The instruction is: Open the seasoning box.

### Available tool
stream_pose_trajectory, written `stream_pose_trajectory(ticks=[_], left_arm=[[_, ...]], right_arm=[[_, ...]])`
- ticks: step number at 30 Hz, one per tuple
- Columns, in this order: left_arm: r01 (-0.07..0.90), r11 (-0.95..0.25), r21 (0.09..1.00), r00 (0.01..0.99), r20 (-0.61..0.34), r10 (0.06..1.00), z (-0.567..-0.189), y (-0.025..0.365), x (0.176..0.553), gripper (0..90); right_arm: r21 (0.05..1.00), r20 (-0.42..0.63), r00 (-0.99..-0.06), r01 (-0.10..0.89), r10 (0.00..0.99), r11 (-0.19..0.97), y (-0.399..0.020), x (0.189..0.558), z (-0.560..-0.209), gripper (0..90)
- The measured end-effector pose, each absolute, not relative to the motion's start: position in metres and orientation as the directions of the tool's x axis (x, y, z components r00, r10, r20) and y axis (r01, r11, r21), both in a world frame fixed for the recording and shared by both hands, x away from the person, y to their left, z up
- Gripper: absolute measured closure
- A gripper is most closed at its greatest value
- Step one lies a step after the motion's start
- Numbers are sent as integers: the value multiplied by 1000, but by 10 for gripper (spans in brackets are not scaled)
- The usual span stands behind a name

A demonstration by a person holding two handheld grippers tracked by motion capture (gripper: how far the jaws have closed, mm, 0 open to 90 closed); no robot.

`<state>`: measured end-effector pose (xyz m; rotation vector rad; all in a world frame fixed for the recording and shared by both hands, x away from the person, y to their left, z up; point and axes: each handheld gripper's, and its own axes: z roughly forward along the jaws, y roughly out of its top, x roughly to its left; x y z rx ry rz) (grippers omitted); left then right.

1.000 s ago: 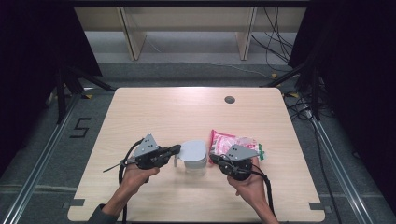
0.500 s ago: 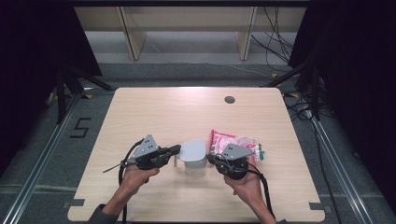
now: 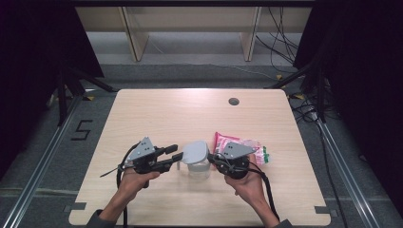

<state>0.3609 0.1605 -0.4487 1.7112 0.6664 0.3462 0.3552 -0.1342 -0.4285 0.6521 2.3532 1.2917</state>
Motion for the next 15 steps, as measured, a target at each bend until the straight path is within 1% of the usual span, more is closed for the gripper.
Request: stream_pose_trajectory(ticks=[1, 2, 4, 7, 8, 11, 15], left_arm=[[248, -131, 960, 784, -120, 609, -448, 163, 359, 487], [250, -142, 958, 774, -110, 624, -448, 166, 357, 457], [246, -162, 956, 760, -86, 644, -448, 173, 351, 430], [259, -179, 949, 760, -86, 644, -454, 177, 344, 382], [262, -193, 946, 762, -80, 643, -456, 178, 343, 365], [264, -223, 938, 756, -58, 652, -462, 179, 337, 351], [271, -228, 935, 755, -59, 653, -468, 178, 335, 335]], right_arm=[[857, -106, -823, 209, 558, 471, -131, 356, -428, 900], [856, -105, -825, 210, 556, 473, -130, 356, -426, 900], [859, -111, -830, 196, 546, 473, -125, 356, -425, 900], [862, -110, -832, 192, 543, 469, -117, 356, -422, 900], [865, -121, -838, 175, 532, 471, -112, 357, -421, 900], [866, -126, -848, 159, 514, 474, -104, 358, -418, 900], [872, -123, -849, 155, 514, 464, -93, 357, -414, 900]])
